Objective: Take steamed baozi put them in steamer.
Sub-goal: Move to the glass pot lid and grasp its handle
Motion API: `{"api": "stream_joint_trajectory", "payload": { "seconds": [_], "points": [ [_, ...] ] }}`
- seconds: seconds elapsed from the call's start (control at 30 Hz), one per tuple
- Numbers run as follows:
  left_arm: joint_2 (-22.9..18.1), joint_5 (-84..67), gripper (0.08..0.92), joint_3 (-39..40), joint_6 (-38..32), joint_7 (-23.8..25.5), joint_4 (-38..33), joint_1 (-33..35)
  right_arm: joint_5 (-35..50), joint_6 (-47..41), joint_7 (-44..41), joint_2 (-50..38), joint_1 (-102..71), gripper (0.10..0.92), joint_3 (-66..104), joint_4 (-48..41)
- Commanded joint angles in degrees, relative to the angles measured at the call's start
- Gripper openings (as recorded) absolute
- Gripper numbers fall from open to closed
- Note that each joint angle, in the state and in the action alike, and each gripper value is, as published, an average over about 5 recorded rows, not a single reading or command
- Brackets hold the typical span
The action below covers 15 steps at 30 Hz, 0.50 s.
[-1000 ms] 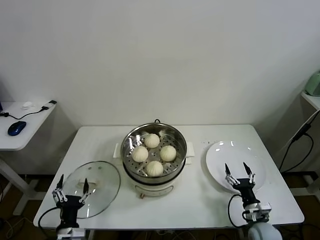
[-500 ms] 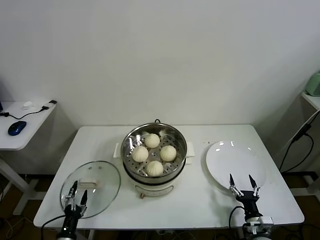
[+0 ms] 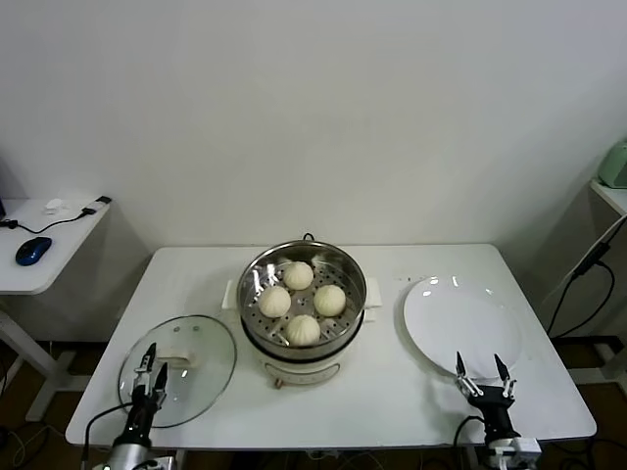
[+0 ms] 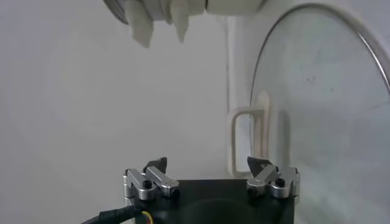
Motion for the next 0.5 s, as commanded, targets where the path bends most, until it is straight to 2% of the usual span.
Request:
{"api": "stream_joint_trajectory", "payload": {
  "seconds": [0.03, 0.27, 0.5],
  "points": [
    [0.2, 2.0, 0.823, -0.6, 1.8, 0.9, 1.0, -1.2, -0.2, 0.1, 0.0, 0.4, -0.4, 0.823, 0.4, -0.5],
    [0.3, 1.7, 0.814, 0.8, 1.8, 2.5, 2.0, -3.7, -0.4, 0.1, -0.2, 0.6, -0.1, 0.823, 0.3, -1.5],
    [0.2, 0.4, 0.645, 1.7, 2.6, 3.6, 2.2, -5.0, -0.8, 0.1, -0.6, 0.8, -0.2, 0.823, 0.2, -1.6]
  ]
}}
